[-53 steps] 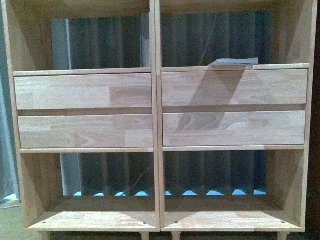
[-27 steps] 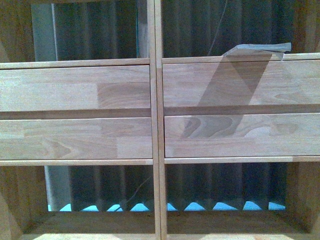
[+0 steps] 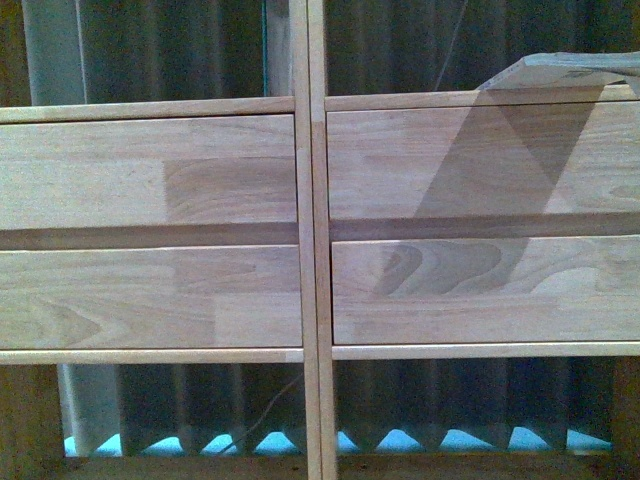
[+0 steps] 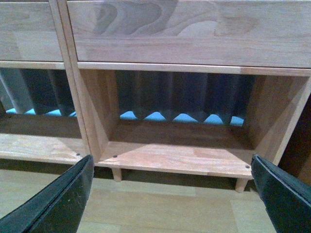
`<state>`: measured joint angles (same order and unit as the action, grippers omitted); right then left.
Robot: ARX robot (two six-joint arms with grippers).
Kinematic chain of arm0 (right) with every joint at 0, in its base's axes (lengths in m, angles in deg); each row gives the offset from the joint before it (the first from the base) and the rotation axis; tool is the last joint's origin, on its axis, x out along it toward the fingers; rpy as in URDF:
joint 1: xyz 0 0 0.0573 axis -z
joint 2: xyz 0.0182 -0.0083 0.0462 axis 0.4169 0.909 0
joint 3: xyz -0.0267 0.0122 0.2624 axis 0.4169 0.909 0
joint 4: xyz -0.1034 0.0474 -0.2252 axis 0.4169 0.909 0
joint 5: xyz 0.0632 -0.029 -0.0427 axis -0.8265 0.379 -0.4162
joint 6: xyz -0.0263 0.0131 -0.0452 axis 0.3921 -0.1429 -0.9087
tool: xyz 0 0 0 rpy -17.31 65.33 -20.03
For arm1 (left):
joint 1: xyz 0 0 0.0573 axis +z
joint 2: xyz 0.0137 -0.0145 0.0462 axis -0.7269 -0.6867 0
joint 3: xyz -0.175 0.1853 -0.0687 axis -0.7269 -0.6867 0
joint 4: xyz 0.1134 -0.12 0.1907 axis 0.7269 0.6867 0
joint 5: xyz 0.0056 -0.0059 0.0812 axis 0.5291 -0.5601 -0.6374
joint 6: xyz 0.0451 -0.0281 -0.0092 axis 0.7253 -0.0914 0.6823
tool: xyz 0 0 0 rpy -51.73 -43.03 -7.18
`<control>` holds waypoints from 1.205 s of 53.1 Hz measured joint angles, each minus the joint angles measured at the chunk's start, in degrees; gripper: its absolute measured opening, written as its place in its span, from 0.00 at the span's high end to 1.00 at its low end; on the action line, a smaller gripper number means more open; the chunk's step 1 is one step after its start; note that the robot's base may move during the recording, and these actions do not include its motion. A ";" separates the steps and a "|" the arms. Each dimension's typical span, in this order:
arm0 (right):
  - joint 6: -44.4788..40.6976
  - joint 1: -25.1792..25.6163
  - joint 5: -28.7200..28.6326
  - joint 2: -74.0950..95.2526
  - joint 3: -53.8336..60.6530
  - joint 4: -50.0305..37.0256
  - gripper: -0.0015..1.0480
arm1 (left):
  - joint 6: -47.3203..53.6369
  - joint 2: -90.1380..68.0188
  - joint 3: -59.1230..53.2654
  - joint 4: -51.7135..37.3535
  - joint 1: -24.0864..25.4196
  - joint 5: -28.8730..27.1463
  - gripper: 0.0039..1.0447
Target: Organize books on shelf
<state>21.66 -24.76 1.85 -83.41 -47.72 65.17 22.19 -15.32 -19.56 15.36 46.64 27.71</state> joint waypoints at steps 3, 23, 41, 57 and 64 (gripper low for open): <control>0.00 0.00 0.04 0.00 0.00 0.00 0.07 | 0.00 0.00 0.00 0.00 0.00 -0.04 0.07; 0.00 0.00 0.04 0.00 0.00 0.00 0.07 | 0.00 -0.02 0.00 0.00 -0.02 -0.02 0.07; 0.00 0.00 0.04 0.00 0.00 0.02 0.07 | 0.00 -0.02 0.00 0.00 -0.02 -0.04 0.07; -0.02 0.00 0.04 0.00 0.00 0.02 0.07 | 0.00 0.00 0.00 0.00 0.00 -0.04 0.07; 0.00 0.00 0.04 0.00 0.00 0.02 0.07 | 0.00 0.00 0.00 0.00 0.00 -0.02 0.07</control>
<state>21.66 -24.76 1.89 -83.41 -47.72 65.19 22.19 -15.32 -19.56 15.36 46.64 27.69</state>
